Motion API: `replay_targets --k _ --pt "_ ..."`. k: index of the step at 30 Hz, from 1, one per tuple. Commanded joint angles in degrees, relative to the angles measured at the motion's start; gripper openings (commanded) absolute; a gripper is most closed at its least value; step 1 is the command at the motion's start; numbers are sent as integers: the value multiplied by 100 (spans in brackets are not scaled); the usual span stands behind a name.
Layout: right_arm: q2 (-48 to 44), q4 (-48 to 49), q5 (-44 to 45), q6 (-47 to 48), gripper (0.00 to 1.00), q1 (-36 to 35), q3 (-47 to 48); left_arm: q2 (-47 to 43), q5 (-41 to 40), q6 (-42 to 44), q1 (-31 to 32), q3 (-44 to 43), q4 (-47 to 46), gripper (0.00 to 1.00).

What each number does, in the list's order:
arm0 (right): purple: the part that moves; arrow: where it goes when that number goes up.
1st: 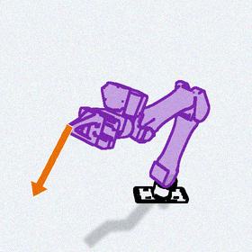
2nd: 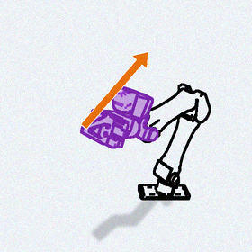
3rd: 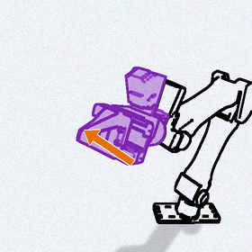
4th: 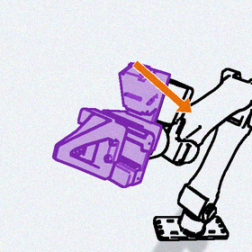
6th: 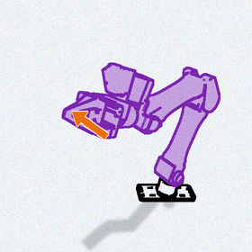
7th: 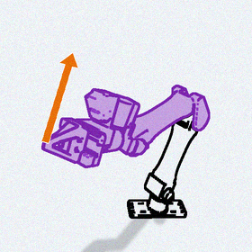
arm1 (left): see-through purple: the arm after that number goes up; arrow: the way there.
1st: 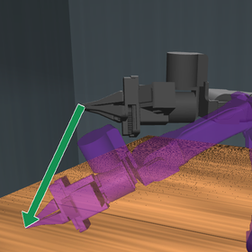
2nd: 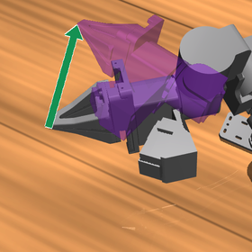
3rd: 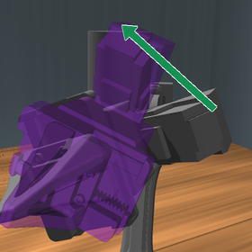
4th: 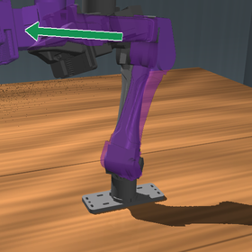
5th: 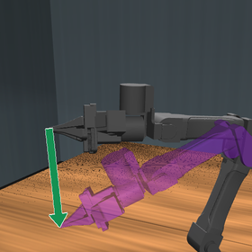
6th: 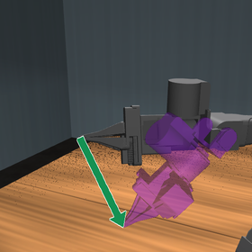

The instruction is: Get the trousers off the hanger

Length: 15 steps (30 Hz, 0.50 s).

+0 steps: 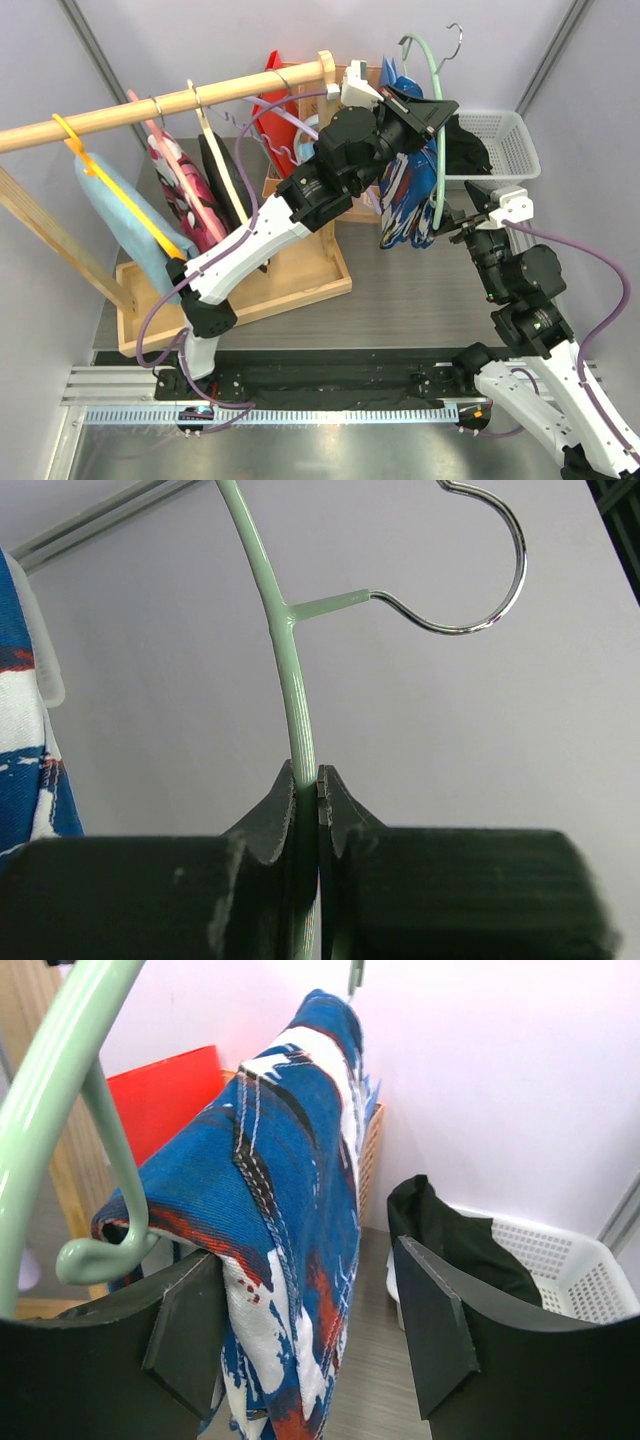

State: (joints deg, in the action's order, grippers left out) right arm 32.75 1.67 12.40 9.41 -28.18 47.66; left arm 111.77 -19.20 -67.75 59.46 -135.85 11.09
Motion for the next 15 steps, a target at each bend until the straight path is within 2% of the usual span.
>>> replay_targets --k 1,5,15 --pt "90 -131 -360 61 71 15 112 -515 4 -327 -277 -416 -670 0" --pt "179 -71 -686 -158 76 15 -28 -498 30 -397 -277 -442 -670 1" --pt "144 114 -881 -431 79 15 -415 -524 13 -380 -304 -504 -609 0"
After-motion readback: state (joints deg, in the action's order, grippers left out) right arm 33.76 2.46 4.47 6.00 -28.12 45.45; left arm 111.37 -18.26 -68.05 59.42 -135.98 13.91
